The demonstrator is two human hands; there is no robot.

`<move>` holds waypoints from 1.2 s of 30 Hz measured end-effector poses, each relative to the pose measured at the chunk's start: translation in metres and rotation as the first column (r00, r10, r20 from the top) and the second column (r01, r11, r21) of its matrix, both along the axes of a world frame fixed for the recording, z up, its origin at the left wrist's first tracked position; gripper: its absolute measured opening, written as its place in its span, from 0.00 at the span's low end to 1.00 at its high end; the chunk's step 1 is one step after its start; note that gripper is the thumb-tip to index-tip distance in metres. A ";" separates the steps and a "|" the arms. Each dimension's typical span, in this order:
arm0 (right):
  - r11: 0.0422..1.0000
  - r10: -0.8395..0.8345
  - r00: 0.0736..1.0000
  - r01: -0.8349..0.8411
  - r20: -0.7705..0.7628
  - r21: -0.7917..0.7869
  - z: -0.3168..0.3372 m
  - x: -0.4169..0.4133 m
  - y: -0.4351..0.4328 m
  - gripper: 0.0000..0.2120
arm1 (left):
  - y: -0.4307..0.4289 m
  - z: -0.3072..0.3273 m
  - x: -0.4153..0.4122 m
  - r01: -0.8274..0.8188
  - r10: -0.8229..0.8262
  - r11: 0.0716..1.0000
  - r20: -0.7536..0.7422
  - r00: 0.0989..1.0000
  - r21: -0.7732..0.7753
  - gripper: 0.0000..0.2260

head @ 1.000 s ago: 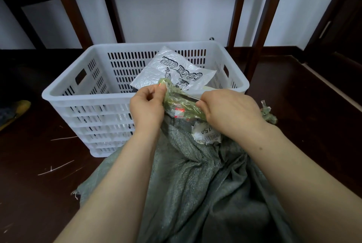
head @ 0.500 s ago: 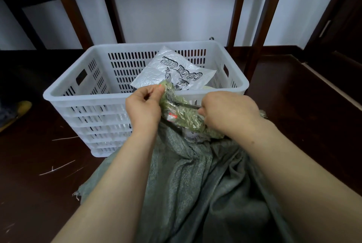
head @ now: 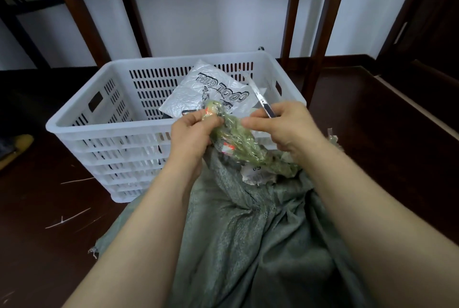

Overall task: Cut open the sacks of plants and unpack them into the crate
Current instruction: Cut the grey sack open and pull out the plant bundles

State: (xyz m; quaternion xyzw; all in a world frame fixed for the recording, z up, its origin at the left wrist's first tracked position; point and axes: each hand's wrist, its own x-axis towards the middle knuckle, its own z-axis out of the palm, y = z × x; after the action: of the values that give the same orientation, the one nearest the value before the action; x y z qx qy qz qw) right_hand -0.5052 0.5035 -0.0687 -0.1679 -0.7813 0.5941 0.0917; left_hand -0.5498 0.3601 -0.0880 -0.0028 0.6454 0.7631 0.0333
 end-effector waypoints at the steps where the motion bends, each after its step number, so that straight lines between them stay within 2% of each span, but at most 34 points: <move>1: 1.000 -0.001 1.000 0.001 -0.016 0.000 -0.005 -0.003 -0.006 0.18 | 0.002 0.001 0.003 0.040 -0.040 0.999 0.000 0.999 0.012 0.07; 3: 1.000 -0.008 1.000 0.008 -0.009 -0.009 -0.014 -0.009 -0.012 0.18 | 0.002 0.001 0.005 0.091 -0.092 0.995 0.005 0.996 0.031 0.07; 6: 0.998 0.029 1.000 -0.029 -0.002 -0.048 -0.019 -0.013 -0.015 0.07 | -0.003 -0.001 0.006 0.116 -0.116 0.992 0.008 0.993 0.043 0.03; 9: 0.992 0.042 0.999 -0.038 0.032 -0.116 -0.014 -0.009 -0.011 0.02 | -0.009 -0.003 0.005 0.112 -0.112 0.992 0.002 0.994 -0.053 0.09; 12: 0.991 0.024 0.995 -0.011 0.092 -0.135 -0.008 -0.006 -0.004 0.03 | -0.010 -0.005 0.001 0.104 -0.106 0.981 -0.002 0.994 -0.165 0.11; 15: 0.975 0.027 0.994 -0.002 0.109 -0.224 -0.008 -0.007 0.003 0.04 | -0.013 -0.008 -0.005 0.143 -0.147 0.969 -0.006 0.989 -0.202 0.14; 20: 0.958 0.076 0.989 -0.037 0.127 -0.285 -0.010 -0.010 0.014 0.06 | -0.024 -0.009 -0.011 0.342 -0.343 0.919 0.031 0.939 -0.194 0.20; 22: 0.960 0.086 0.986 -0.043 0.145 -0.276 -0.010 -0.010 0.014 0.07 | -0.024 -0.008 -0.008 0.393 -0.391 0.908 0.043 0.919 -0.146 0.16; 23: 0.959 0.091 0.986 -0.048 0.140 -0.280 -0.010 -0.010 0.014 0.04 | -0.023 -0.006 -0.006 0.385 -0.383 0.909 0.041 0.923 -0.161 0.13; 25: 0.944 0.125 0.985 -0.081 0.120 -0.319 -0.008 -0.009 0.013 0.05 | -0.019 -0.003 -0.005 0.308 -0.308 0.925 0.034 0.951 -0.223 0.10; 26: 0.945 0.159 0.980 -0.116 0.118 -0.305 -0.007 -0.008 0.012 0.08 | -0.017 -0.003 -0.005 0.256 -0.256 0.938 0.031 0.966 -0.235 0.10; 27: 0.963 0.187 0.972 -0.154 0.139 -0.220 -0.005 -0.006 0.010 0.13 | -0.016 -0.002 -0.006 0.211 -0.210 0.949 0.032 0.977 -0.232 0.09; 29: 0.973 0.214 0.952 -0.227 0.217 0.039 -0.002 -0.001 0.006 0.22 | -0.015 -0.001 -0.005 0.178 -0.173 0.962 0.043 0.984 -0.207 0.08; 30: 0.964 0.209 0.951 -0.240 0.227 0.117 -0.001 0.001 0.004 0.20 | -0.015 -0.001 -0.005 0.183 -0.176 0.963 0.052 0.983 -0.198 0.08; 32: 0.971 0.170 0.964 -0.200 0.206 0.130 -0.004 0.002 0.006 0.15 | -0.015 -0.002 -0.005 0.196 -0.183 0.955 0.077 0.980 -0.221 0.10; 36: 0.999 0.022 0.987 -0.017 0.159 -0.029 -0.010 -0.001 0.016 0.13 | -0.018 -0.001 -0.002 0.243 -0.221 0.931 0.111 0.969 -0.273 0.17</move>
State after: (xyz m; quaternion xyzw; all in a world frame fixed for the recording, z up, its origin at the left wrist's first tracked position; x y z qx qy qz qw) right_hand -0.5062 0.5194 -0.0788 -0.2083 -0.7793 0.5906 0.0210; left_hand -0.5518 0.3426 -0.0892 0.0389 0.7425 0.6522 0.1477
